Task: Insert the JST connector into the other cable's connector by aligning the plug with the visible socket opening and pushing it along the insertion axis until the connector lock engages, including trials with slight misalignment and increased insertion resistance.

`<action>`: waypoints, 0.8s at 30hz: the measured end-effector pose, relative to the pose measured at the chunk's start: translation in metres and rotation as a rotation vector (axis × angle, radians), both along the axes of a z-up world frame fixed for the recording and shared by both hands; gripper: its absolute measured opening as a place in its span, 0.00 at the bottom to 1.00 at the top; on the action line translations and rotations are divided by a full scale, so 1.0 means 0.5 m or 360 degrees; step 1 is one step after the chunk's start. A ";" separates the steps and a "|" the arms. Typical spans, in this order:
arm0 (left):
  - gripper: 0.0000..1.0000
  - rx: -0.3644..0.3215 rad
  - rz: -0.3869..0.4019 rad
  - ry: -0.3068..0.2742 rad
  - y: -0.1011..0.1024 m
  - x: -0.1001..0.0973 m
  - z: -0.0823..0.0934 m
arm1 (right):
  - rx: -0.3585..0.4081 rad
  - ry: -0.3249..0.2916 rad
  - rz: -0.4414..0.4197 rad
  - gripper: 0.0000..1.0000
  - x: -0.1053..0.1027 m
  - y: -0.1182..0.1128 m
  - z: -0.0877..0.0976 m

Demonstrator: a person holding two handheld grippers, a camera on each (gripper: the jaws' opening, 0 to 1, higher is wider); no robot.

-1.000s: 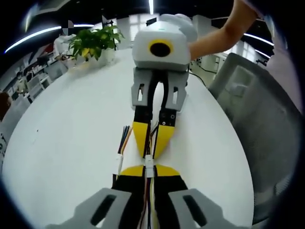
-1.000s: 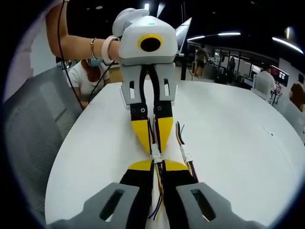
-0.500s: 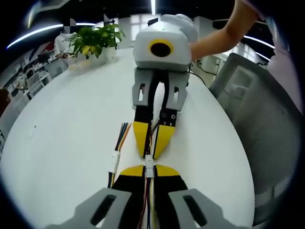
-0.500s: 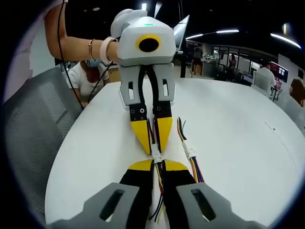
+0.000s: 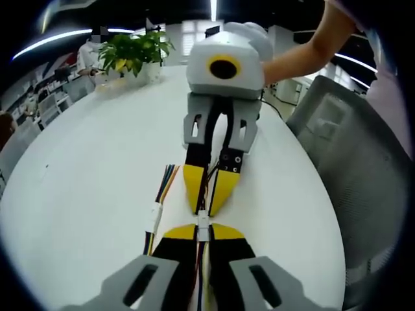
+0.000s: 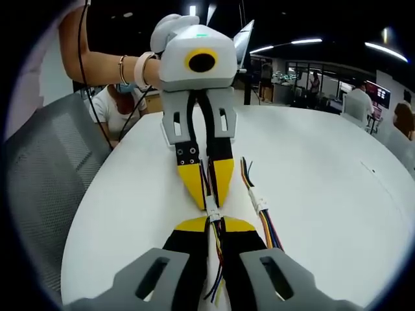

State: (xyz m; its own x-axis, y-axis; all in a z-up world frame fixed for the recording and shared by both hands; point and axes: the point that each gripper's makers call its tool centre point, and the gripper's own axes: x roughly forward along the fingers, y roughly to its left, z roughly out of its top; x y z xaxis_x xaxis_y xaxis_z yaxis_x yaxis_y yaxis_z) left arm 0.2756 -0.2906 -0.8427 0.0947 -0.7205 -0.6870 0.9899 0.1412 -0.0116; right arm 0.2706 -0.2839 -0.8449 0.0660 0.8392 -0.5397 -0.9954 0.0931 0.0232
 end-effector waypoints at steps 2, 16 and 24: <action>0.00 -0.0006 0.0005 0.0001 0.000 0.000 -0.001 | -0.0002 -0.0002 0.0004 0.03 0.000 0.000 0.000; 0.00 -0.0011 0.0044 0.0006 0.009 0.011 -0.010 | -0.0002 0.0019 -0.0006 0.04 -0.003 0.000 -0.002; 0.02 -0.0020 0.0078 0.0033 0.008 0.003 -0.011 | -0.0006 0.0020 -0.0010 0.04 -0.003 -0.003 -0.003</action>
